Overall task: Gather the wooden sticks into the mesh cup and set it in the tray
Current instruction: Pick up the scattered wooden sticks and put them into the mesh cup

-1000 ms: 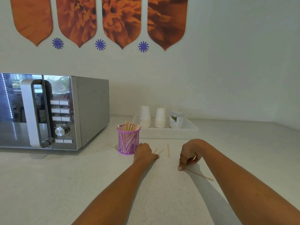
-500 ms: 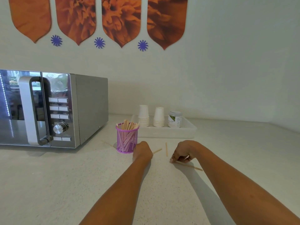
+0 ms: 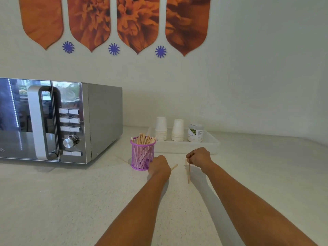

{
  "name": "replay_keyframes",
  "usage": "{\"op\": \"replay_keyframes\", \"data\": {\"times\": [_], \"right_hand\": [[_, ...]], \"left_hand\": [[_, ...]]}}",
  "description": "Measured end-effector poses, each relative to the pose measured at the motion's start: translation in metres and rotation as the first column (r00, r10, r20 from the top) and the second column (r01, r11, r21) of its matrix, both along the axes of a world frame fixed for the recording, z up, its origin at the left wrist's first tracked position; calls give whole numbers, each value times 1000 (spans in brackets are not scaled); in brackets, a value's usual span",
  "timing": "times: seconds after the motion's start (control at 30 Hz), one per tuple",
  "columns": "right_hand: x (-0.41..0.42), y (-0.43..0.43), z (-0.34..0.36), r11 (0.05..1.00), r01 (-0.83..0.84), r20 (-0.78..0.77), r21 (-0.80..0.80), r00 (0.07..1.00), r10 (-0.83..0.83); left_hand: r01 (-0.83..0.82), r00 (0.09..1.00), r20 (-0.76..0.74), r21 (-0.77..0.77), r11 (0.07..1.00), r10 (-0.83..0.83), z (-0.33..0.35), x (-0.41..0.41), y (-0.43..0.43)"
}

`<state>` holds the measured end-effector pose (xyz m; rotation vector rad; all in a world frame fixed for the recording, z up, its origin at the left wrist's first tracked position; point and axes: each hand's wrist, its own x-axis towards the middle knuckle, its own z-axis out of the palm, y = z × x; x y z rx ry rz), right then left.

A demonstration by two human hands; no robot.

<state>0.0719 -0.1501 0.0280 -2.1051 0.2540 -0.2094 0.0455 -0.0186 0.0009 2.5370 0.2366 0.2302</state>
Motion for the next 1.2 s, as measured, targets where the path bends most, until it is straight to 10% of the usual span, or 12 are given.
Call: {"op": "replay_keyframes", "data": {"times": [0.6, 1.2], "right_hand": [[9, 22, -21, 893, 17, 12, -450, 1000, -13], [21, 23, -4, 903, -104, -372, -416, 926, -65]], "left_hand": [[10, 1000, -3, -33, 999, -10, 8, 8, 8], [177, 979, -123, 107, 978, -164, 17, 13, 3]]}}
